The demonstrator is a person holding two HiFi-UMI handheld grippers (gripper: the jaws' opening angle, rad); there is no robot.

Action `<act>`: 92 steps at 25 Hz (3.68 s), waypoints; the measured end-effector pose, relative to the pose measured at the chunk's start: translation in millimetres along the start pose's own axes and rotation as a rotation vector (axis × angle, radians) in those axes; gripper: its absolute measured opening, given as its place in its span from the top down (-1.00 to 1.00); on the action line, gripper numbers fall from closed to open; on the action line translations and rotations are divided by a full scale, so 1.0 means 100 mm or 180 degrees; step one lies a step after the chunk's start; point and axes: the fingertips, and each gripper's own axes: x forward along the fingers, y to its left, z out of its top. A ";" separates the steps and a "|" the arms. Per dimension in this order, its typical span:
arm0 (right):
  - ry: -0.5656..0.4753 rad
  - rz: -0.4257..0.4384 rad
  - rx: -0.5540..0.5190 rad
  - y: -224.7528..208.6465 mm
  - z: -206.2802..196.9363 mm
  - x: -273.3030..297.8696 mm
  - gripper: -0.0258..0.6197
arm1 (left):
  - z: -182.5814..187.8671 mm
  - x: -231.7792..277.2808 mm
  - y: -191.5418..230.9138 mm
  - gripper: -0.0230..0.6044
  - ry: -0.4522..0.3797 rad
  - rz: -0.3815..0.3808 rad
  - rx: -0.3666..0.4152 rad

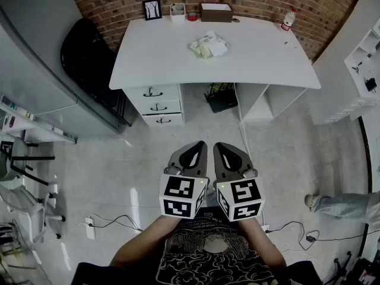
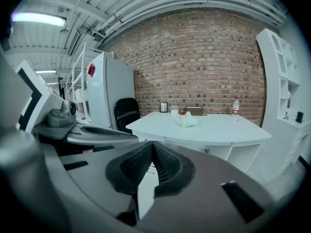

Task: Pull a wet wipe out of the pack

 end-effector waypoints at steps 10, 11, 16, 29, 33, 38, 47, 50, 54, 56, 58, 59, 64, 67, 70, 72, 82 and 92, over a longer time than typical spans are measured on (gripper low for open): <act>0.0010 -0.0014 0.0047 -0.05 0.02 0.09 0.86 | 0.02 0.09 0.03 0.89 0.0038 -0.0044 0.0025; 0.0004 -0.0010 0.0048 -0.06 0.03 0.11 0.86 | 0.03 0.11 0.03 0.89 0.0039 -0.0048 0.0032; 0.0014 0.0000 0.0061 -0.14 0.04 0.20 0.86 | 0.04 0.22 0.06 0.89 0.0058 -0.0045 0.0037; -0.0014 0.0115 0.0138 -0.69 0.20 0.66 0.86 | 0.25 0.91 0.13 0.89 0.0108 0.0038 0.0053; 0.0005 0.0188 0.0145 -0.94 0.29 0.83 0.86 | 0.35 1.22 0.14 0.89 0.0145 0.0091 0.0039; 0.0017 0.0265 0.0191 -1.32 0.37 1.05 0.86 | 0.46 1.61 0.12 0.89 0.0191 0.0154 0.0030; 0.0078 0.0480 0.0210 -1.81 0.46 1.42 0.86 | 0.63 2.20 0.16 0.89 0.0247 0.0308 -0.0030; 0.0094 0.0551 0.0216 -1.94 0.48 1.52 0.86 | 0.66 2.36 0.16 0.89 0.0269 0.0356 -0.0045; 0.0082 0.0643 0.0218 -2.07 0.54 1.63 0.86 | 0.74 2.53 0.18 0.89 0.0268 0.0438 -0.0049; 0.0056 0.0690 0.0213 -2.12 0.59 1.68 0.86 | 0.79 2.59 0.21 0.89 0.0257 0.0483 -0.0045; 0.0034 0.0723 0.0213 -2.16 0.63 1.72 0.86 | 0.82 2.63 0.22 0.89 0.0252 0.0515 -0.0033; 0.0027 0.0736 0.0213 -2.18 0.64 1.74 0.86 | 0.83 2.65 0.23 0.89 0.0250 0.0526 -0.0030; -0.0005 0.0794 0.0173 -2.22 0.70 1.84 0.86 | 0.90 2.75 0.29 0.89 0.0207 0.0565 -0.0033; -0.0003 0.0813 0.0143 -2.23 0.73 1.89 0.86 | 0.94 2.79 0.31 0.89 0.0184 0.0574 -0.0032; 0.0017 0.0835 0.0126 -2.23 0.74 1.98 0.86 | 0.93 2.83 0.38 0.89 0.0192 0.0582 -0.0054; 0.0033 0.0835 0.0112 -2.24 0.75 2.06 0.86 | 0.93 2.86 0.45 0.89 0.0200 0.0594 -0.0072; 0.0102 0.0758 0.0085 -2.32 0.85 2.52 0.86 | 1.04 3.21 0.81 0.89 0.0194 0.0512 -0.0116; 0.0152 0.0645 0.0095 -2.45 1.04 3.12 0.86 | 1.22 3.64 1.28 0.89 0.0265 0.0398 -0.0091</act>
